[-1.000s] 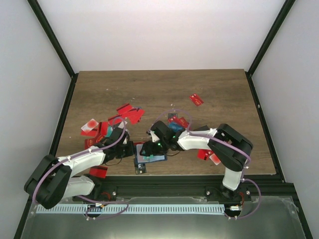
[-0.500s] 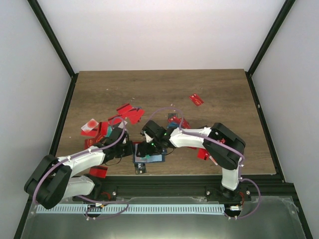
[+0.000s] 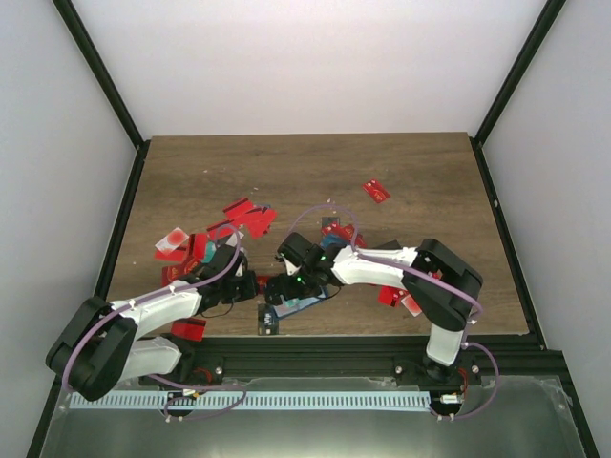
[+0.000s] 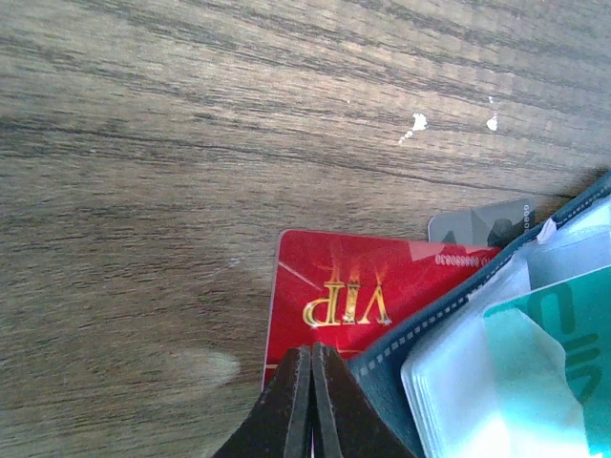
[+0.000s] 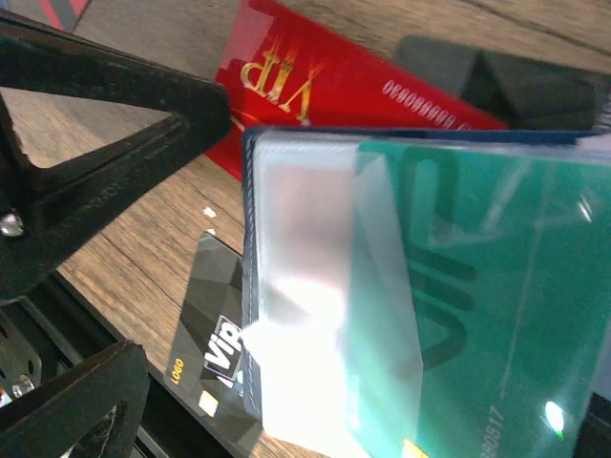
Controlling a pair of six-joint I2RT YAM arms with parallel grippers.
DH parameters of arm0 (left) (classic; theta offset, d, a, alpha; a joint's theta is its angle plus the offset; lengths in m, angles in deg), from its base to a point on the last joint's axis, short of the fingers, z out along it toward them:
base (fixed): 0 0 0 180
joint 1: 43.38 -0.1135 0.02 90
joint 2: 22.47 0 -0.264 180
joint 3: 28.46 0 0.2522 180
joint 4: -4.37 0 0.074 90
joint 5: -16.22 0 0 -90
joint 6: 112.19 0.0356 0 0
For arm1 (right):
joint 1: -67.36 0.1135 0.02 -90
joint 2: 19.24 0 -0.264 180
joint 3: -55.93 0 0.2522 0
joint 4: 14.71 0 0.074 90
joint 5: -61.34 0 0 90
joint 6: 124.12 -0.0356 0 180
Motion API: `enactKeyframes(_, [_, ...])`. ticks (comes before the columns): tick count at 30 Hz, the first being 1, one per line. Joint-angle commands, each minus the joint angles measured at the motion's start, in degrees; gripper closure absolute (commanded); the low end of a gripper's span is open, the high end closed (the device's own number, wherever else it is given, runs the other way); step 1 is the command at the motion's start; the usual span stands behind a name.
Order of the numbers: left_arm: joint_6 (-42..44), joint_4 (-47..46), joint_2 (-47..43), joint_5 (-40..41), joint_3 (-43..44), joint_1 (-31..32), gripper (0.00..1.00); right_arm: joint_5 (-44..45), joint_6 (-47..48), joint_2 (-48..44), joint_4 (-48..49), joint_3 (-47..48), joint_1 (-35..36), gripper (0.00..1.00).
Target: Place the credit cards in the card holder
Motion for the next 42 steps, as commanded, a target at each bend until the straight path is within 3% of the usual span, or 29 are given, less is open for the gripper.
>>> enactKeyframes(1, [0.8, -0.66, 0.11, -0.22, -0.42, 0.16, 0.96, 0.71, 0.75, -2.27, -3.31, -1.37, -1.42, 0.05])
enactKeyframes(18, [0.73, -0.37, 0.31, -1.08, -0.42, 0.16, 0.96, 4.0, 2.3, -3.82, -3.2, -2.62, -3.51, 0.07])
enactKeyframes(26, [1.14, 5.71, -5.52, -0.79, 0.58, 0.44, 0.96, 5.97, 5.06, -5.25, -5.46, -0.75, -3.55, 0.01])
enactKeyframes(37, [-0.21, 10.95, -9.51, -3.26, 1.53, 3.91, 0.96, 10.5, 5.9, -7.51, -6.86, -0.65, -3.86, 0.0])
enactKeyframes(42, [-1.27, 14.1, -11.31, -2.83, 1.87, 6.78, 0.96, 13.88, 6.45, -8.08, -5.3, -0.67, -3.95, 0.13])
